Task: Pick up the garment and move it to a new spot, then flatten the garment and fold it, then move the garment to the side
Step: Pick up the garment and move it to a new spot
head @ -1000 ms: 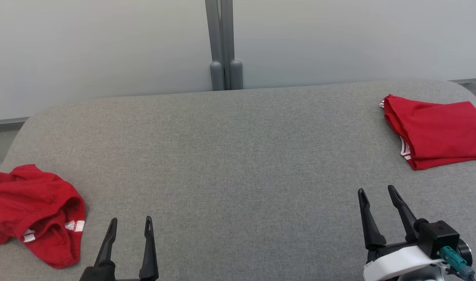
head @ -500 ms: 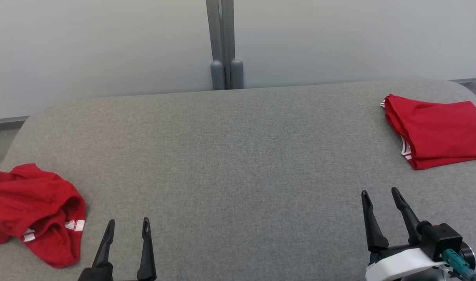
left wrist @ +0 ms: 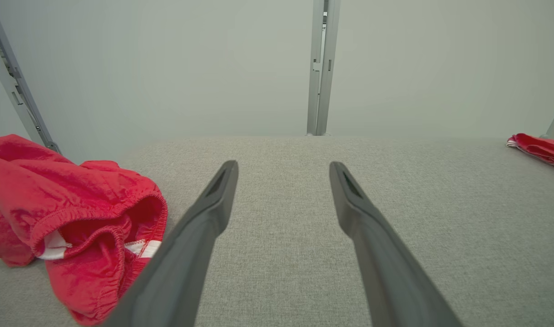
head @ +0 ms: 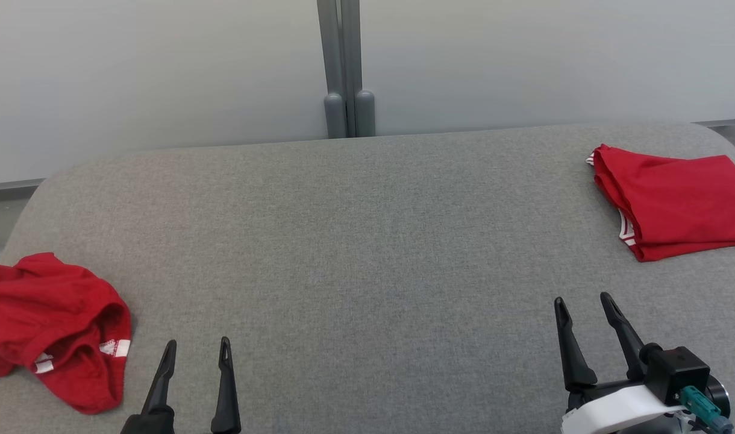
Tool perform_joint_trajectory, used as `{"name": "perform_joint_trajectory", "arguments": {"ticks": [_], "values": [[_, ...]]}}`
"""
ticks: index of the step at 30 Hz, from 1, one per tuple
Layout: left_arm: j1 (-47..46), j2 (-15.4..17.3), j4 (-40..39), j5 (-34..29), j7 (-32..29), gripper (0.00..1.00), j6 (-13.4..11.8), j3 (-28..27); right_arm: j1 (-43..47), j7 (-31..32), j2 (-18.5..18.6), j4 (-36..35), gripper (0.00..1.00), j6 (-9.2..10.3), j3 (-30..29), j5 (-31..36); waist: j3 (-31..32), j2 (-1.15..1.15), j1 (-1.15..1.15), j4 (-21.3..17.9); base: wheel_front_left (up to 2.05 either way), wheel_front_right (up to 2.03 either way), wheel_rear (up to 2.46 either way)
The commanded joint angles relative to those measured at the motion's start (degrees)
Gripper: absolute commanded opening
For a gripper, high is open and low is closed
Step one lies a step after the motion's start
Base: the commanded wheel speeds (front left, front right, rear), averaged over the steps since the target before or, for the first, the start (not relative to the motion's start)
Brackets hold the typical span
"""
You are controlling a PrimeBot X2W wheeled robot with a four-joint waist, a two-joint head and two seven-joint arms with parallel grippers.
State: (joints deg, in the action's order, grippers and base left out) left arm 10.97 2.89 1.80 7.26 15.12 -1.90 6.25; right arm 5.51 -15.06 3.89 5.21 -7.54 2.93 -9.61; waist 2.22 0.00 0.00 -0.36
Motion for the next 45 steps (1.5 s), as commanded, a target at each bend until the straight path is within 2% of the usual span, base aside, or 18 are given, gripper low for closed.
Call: {"name": "perform_joint_trajectory", "arguments": {"ticks": [1,5,9,24,31,37,45], "values": [[0.6,0.0,-0.1,-0.4,0.0,1.0,-0.1,0.0,0.4,-0.1,-0.1,0.1,1.0,0.11,0.0,-0.1,0.0,0.0,0.0,0.1,0.0,0.0,0.0],[0.4,0.0,0.0,-0.3,0.0,1.0,0.1,0.1,0.8,-0.1,-0.2,0.0,1.0,0.11,-0.2,-0.1,0.0,0.0,0.0,0.6,0.0,0.0,0.0],[-0.4,0.0,-0.2,-0.6,0.0,1.0,0.0,0.1,1.2,-0.1,-0.3,0.2,1.0,0.11,-0.2,-0.3,0.0,0.0,0.0,2.8,0.0,0.0,0.0],[1.4,0.0,-0.8,1.0,0.0,1.0,-1.1,-0.8,1.6,-0.1,-0.7,0.7,1.0,0.11,1.9,-0.8,0.0,0.0,0.0,18.3,0.0,0.0,0.0],[1.5,0.0,-1.3,0.6,0.0,1.0,-1.0,-1.1,0.7,-0.1,-0.9,0.9,1.0,0.11,2.7,-0.9,0.0,0.0,0.0,23.5,0.0,0.0,0.0],[2.0,0.0,-1.7,0.6,0.0,1.0,-1.3,-1.5,1.0,-0.1,-1.0,1.2,1.0,0.11,3.0,-1.2,0.1,0.0,0.0,25.3,0.0,0.0,0.0],[2.3,0.0,-2.0,1.0,0.0,1.0,-1.8,-1.6,1.3,-0.1,-1.0,1.2,1.0,0.11,3.2,-1.4,0.1,0.0,0.0,25.6,0.0,0.0,0.0]]}}
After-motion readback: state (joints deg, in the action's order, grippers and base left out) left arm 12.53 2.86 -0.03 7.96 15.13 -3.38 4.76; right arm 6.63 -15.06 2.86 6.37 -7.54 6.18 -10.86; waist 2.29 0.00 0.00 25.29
